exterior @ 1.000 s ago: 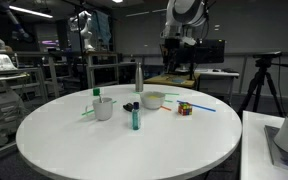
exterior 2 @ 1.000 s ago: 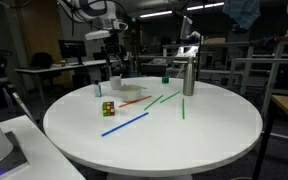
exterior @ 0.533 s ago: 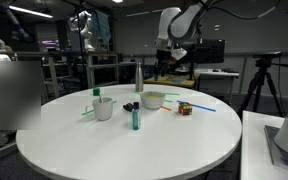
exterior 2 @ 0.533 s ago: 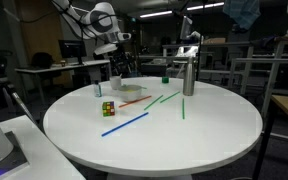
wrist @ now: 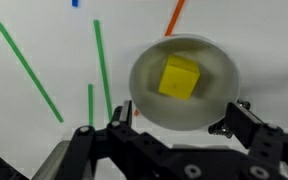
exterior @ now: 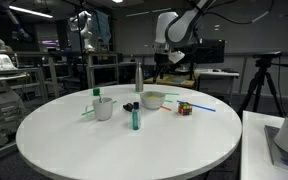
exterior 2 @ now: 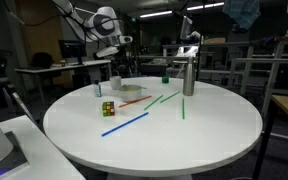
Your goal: Pick up the yellow cube from the white bowl and place it on top of the Rubik's cube.
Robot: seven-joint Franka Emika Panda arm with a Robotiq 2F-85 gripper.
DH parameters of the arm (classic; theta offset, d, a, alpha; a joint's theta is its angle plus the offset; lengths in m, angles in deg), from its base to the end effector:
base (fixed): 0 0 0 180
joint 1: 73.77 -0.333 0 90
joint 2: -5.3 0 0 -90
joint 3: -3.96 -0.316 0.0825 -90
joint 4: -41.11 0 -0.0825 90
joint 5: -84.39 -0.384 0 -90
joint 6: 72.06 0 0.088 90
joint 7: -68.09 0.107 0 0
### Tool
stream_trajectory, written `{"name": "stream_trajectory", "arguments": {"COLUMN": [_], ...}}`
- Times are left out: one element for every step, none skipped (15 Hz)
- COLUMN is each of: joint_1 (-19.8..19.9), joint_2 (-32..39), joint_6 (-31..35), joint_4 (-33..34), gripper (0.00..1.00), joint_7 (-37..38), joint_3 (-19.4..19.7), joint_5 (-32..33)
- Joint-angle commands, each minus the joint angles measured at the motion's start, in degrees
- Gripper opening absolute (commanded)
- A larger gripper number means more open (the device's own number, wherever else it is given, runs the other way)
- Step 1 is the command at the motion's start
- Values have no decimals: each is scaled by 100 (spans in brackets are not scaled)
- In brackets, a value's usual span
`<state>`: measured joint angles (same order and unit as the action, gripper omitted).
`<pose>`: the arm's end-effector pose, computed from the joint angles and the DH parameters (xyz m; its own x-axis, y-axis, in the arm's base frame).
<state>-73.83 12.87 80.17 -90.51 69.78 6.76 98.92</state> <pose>0.5457 -0.0190 0.3137 0.9661 0.1491 0.2108 0.1154 -0.9797 0.1641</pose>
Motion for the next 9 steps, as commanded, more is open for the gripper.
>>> {"name": "stream_trajectory", "arguments": {"joint_1": [42, 59, 76, 93, 114, 129, 144, 156, 176], "joint_2": [258, 327, 396, 469, 540, 610, 669, 731, 785], "joint_6": [-16, -11, -28, -43, -70, -99, -116, -128, -138], "joint_4": [280, 325, 373, 428, 484, 544, 608, 660, 735], "gripper": [100, 100, 100, 100, 100, 100, 100, 100, 100], "joint_7": [-69, -95, -144, -182, -236, -274, -315, -339, -394], "joint_3": [-36, -35, -45, -47, -59, -66, -74, -78, -90], "joint_5": [-259, -331, -442, -542, -658, -762, -851, -931, -1025]}}
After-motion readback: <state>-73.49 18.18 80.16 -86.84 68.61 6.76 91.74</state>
